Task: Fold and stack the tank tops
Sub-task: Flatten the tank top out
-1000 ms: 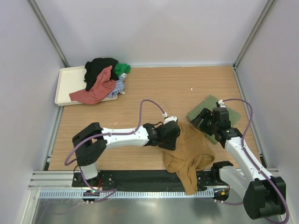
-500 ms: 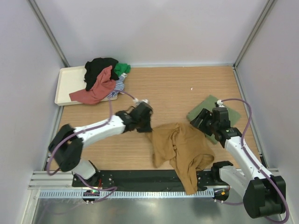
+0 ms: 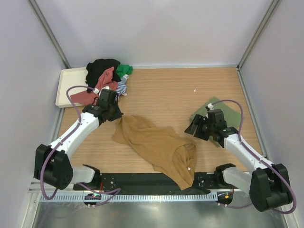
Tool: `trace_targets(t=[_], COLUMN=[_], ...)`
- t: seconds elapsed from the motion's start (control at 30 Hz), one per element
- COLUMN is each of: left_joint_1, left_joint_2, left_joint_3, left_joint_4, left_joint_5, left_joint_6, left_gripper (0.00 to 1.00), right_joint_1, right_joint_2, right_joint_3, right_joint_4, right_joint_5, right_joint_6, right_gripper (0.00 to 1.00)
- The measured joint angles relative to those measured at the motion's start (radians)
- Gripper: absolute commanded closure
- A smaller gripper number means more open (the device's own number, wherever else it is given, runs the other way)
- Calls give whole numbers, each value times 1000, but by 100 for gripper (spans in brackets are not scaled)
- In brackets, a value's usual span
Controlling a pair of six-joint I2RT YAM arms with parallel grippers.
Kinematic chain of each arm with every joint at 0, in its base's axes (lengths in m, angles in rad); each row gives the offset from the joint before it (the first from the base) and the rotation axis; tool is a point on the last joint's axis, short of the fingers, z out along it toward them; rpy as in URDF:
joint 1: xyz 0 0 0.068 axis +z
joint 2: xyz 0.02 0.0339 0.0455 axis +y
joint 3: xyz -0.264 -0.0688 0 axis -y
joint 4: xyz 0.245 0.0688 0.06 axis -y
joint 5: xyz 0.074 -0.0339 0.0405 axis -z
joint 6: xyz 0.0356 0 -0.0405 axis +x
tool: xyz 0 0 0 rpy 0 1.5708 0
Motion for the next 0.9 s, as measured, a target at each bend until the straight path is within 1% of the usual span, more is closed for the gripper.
trace_targets(t=[0.23, 0.4, 0.53, 0.67, 0.8, 0.9], left_joint_1=[22, 22, 22, 22, 22, 22], left_joint_2=[42, 69, 111, 119, 117, 113], left_joint_3=[32, 55, 92, 100, 100, 100], left_joint_4=[-35, -35, -35, -36, -37, -37], left_joint_5=[-1, 0, 2, 0, 0, 0], left_joint_6=[25, 29, 36, 43, 44, 44], left_gripper=[100, 100, 100, 100, 100, 100], right_joint_1=[183, 288, 309, 316, 343, 370], right_joint_2=[77, 48, 50, 108, 132, 145], right_joint_3=[15, 17, 46, 84, 89, 90], right_joint_4=[-10, -38, -81, -108, -130, -132], right_joint_5=[37, 112, 189, 274, 320, 339], right_joint_6=[-9, -4, -7, -12, -13, -18], right_gripper=[36, 33, 28, 27, 24, 24])
